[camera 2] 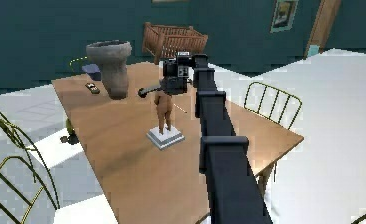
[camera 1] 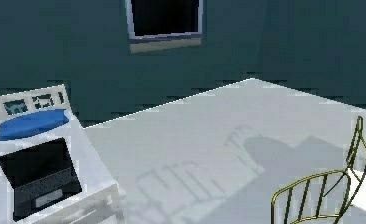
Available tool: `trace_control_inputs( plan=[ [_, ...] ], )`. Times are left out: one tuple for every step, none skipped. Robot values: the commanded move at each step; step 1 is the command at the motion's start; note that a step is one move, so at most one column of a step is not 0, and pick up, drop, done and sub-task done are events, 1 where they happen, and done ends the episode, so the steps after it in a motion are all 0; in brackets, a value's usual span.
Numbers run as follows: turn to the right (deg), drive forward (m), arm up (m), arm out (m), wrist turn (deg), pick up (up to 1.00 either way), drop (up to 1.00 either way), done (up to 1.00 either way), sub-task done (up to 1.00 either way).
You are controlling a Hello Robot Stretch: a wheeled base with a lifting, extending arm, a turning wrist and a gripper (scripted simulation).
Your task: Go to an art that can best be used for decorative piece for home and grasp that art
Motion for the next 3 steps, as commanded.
trace_control_inputs(
  plan=[
    [0.0, 0.00, -0.30, 0.00, 0.0, 0.00, 0.00, 0.00, 0.00],
    [0.0, 0.00, 0.00, 0.00, 0.0, 1.00, 0.00, 0.00, 0.00],
    [0.0, 0.00, 0.10, 0.00, 0.0, 0.00, 0.00, 0.00, 0.00]
  ],
)
